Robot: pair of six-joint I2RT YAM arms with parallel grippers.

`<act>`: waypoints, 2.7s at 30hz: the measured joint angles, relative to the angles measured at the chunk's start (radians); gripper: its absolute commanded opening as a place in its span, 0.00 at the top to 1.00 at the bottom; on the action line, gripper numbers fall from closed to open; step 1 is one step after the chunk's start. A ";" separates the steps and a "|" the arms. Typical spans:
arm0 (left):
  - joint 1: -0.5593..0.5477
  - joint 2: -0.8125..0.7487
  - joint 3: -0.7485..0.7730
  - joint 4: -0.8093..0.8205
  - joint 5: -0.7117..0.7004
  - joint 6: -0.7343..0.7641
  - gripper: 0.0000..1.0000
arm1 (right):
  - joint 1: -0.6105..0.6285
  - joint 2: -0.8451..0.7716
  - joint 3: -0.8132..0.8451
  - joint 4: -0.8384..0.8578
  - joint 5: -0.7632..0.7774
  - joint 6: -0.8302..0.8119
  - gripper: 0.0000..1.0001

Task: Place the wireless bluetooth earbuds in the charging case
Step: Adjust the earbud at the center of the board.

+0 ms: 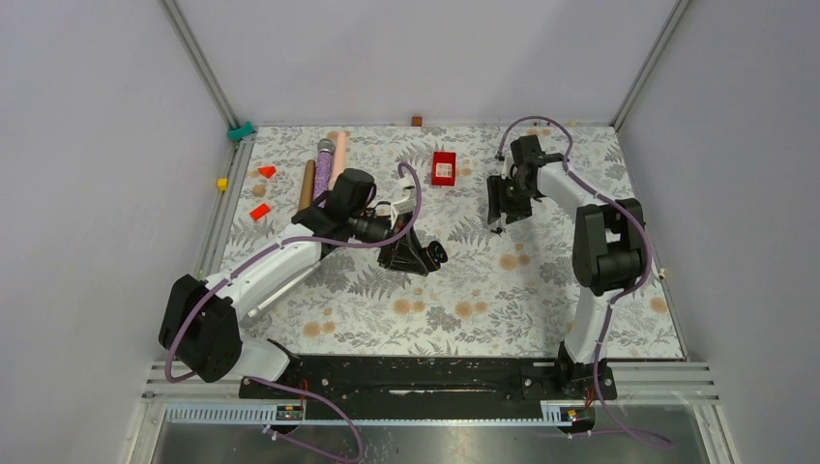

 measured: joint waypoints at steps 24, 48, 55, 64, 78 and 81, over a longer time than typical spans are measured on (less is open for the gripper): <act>0.000 0.000 0.000 0.000 0.000 0.001 1.00 | -0.045 0.130 0.400 -0.125 0.336 -0.345 0.28; 0.000 0.000 0.000 0.000 0.008 0.007 1.00 | -0.143 0.541 0.859 -0.420 0.202 -0.395 0.24; 0.000 0.000 0.000 0.000 0.008 0.007 1.00 | -0.142 0.618 0.914 -0.504 0.166 -0.426 0.29; 0.000 0.000 0.000 0.000 0.008 0.007 1.00 | -0.142 0.632 0.914 -0.548 0.079 -0.473 0.38; 0.000 0.000 0.000 0.000 0.011 0.007 1.00 | -0.142 0.603 0.853 -0.600 0.014 -0.483 0.45; 0.000 0.000 0.000 0.000 0.011 0.007 1.00 | -0.142 0.602 0.851 -0.608 0.012 -0.490 0.50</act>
